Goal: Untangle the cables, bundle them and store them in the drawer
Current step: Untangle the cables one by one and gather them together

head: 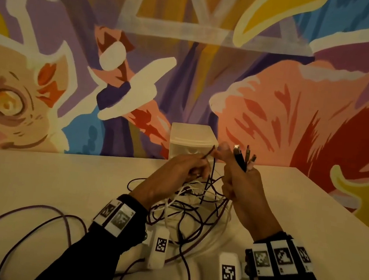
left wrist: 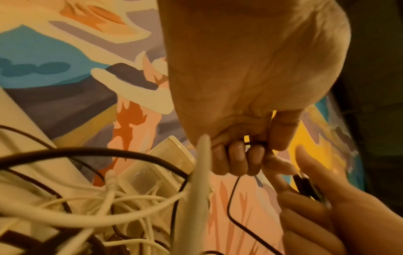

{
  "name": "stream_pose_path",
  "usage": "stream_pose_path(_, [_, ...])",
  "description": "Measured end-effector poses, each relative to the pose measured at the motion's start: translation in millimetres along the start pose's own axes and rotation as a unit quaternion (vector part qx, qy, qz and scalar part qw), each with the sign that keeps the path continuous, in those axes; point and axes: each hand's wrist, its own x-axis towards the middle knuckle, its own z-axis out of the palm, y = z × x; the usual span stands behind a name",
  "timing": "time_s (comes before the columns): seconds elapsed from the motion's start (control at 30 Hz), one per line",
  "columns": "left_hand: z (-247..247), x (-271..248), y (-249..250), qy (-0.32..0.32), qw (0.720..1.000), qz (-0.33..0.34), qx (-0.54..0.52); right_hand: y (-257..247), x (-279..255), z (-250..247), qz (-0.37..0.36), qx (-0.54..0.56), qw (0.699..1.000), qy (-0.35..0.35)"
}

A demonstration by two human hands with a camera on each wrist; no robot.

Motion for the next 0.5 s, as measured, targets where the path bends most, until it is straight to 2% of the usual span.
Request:
stream_pose_path(0.1, [9.4, -2.4, 0.6, -0.032, 0.997, 0.003, 0.065, 1.0, -0.6, 1.1, 0.004, -0.004, 1.0, 0.002])
stream_pose_path(0.17, [7.6, -2.6, -1.8, -0.035, 0.997, 0.004, 0.068, -1.2, 0.7, 1.1, -0.013, 0.025, 0.999, 0.019])
stream_pose_path(0.27, [-0.2, -1.9, -8.7, -0.001, 0.998, -0.001, 0.057, -10.8, 6.2, -8.7, -0.046, 0.171, 0.981, 0.074])
stream_pose_path(0.33, [-5.9, -1.0, -16.6, 0.018, 0.994, 0.014, 0.103, -18.1, 7.7, -15.3, -0.063, 0.244, 0.963, 0.096])
stream_pose_path(0.43, [-13.6, 3.2, -32.5, 0.056, 0.984, 0.032, 0.167, -18.3, 6.5, -19.0, -0.075, 0.236, 0.961, 0.124])
stream_pose_path(0.5, [-19.8, 5.5, -40.4, 0.117, 0.978, 0.051, 0.165, -13.8, 7.2, -19.4, -0.068, 0.19, 0.971, 0.131])
